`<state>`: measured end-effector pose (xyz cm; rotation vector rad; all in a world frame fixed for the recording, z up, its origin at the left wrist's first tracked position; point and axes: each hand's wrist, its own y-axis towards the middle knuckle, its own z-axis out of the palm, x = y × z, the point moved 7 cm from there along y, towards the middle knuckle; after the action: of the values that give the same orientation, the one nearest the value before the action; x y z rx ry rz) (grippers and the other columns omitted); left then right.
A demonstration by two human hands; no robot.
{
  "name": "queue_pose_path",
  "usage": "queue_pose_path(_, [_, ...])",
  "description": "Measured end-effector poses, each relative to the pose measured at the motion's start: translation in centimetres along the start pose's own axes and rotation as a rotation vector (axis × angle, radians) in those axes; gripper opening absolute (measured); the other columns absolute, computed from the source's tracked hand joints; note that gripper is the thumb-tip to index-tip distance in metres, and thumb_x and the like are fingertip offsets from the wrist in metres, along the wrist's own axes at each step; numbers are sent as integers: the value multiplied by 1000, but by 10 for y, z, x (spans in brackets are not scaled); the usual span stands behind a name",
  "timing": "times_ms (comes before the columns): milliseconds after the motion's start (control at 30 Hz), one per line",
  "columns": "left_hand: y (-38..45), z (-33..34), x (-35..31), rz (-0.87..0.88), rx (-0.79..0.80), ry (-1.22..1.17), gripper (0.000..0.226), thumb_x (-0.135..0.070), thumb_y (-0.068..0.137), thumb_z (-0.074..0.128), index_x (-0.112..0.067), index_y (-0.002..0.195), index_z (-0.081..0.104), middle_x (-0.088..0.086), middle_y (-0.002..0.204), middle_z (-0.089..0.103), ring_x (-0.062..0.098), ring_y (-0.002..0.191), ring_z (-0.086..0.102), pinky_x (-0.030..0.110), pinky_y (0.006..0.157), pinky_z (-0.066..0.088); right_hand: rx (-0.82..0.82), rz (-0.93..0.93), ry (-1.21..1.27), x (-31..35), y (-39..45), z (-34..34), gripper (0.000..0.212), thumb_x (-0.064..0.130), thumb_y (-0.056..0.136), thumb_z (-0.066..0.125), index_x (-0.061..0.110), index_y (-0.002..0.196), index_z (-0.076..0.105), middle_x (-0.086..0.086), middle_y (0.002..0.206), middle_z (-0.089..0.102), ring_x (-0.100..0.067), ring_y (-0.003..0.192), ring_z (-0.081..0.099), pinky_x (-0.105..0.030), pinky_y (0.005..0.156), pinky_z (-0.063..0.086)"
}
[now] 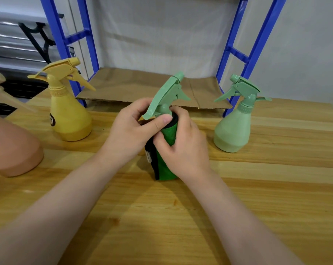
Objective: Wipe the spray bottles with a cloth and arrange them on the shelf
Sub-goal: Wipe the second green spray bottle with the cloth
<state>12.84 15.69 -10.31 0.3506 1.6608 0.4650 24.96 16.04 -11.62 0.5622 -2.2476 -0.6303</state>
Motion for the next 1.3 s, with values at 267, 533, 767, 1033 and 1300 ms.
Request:
queue_pose_path(267, [0, -15, 4, -54, -166, -174, 14, -22, 82, 73, -24, 95, 74, -4, 94, 76, 13, 92, 69, 28, 84, 55, 55, 13, 38, -6, 2, 8, 63, 47, 84, 60, 15, 136, 44, 3, 126, 56, -9, 114, 48, -19, 89, 38])
queue_pose_path(533, [4, -38, 4, -121, -297, -311, 19, -26, 82, 65, -19, 100, 71, -5, 94, 75, 12, 93, 69, 29, 84, 55, 189, 33, 130, -11, -1, 14, 77, 45, 86, 63, 17, 149, 28, 2, 143, 43, -9, 132, 38, -22, 105, 31])
queue_pose_path(767, [7, -55, 6, -151, -394, -406, 11, -17, 96, 57, -18, 99, 68, -5, 90, 74, 8, 85, 69, 26, 77, 55, 252, 41, 278, -13, -2, 18, 83, 47, 82, 59, 20, 152, 22, 1, 149, 40, -11, 138, 37, -34, 115, 31])
queue_pose_path(1033, [5, -33, 0, -121, -196, -328, 20, -25, 83, 61, -18, 100, 70, -4, 93, 76, 10, 89, 70, 26, 76, 55, 253, 54, 479, -19, -2, 20, 68, 47, 84, 50, 20, 145, 36, 2, 136, 54, -10, 126, 51, -35, 105, 44])
queue_pose_path(1300, [0, -7, 2, -113, 60, -209, 17, -20, 86, 62, -12, 97, 71, -6, 92, 76, 8, 89, 69, 21, 80, 52, 261, 18, 463, -11, 0, 16, 47, 49, 83, 50, 28, 125, 49, 20, 109, 61, -3, 105, 61, -30, 91, 50])
